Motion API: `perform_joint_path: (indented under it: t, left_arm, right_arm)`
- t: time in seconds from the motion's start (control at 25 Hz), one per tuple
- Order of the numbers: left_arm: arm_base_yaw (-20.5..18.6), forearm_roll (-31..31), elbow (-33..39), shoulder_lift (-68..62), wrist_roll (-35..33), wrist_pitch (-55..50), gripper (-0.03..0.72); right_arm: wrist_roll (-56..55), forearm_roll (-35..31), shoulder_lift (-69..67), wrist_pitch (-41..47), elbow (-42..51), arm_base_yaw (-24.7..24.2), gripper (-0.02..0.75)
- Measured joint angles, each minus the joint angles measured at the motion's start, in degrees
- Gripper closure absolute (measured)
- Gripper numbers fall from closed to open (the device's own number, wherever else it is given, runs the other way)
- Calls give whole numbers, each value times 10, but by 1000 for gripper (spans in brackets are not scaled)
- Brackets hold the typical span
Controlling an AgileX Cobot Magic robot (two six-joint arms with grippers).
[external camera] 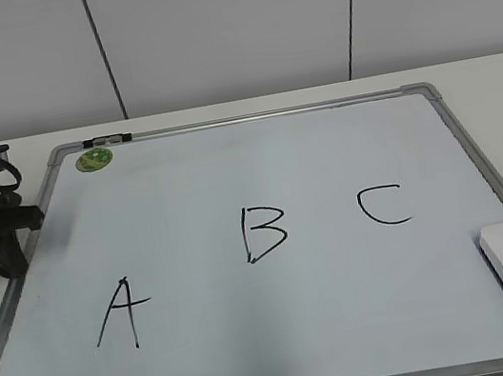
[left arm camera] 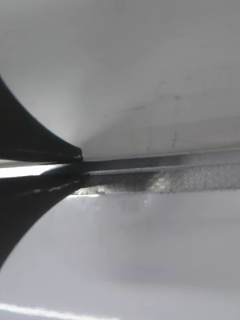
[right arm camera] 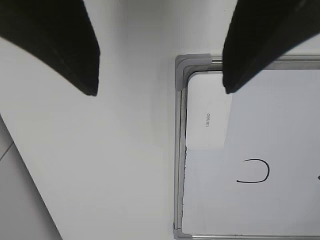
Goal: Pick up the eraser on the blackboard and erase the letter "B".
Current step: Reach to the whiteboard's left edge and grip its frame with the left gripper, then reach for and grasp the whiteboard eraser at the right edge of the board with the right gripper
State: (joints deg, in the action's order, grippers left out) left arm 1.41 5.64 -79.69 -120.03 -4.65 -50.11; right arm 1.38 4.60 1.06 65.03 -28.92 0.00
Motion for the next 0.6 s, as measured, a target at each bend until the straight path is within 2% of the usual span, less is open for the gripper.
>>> perform_joint_path:
  t: [0.6]
  left_arm:
    - [0, 4, 0, 0, 3, 0, 677]
  right_arm:
    - [0, 0, 0, 0, 0, 0, 151]
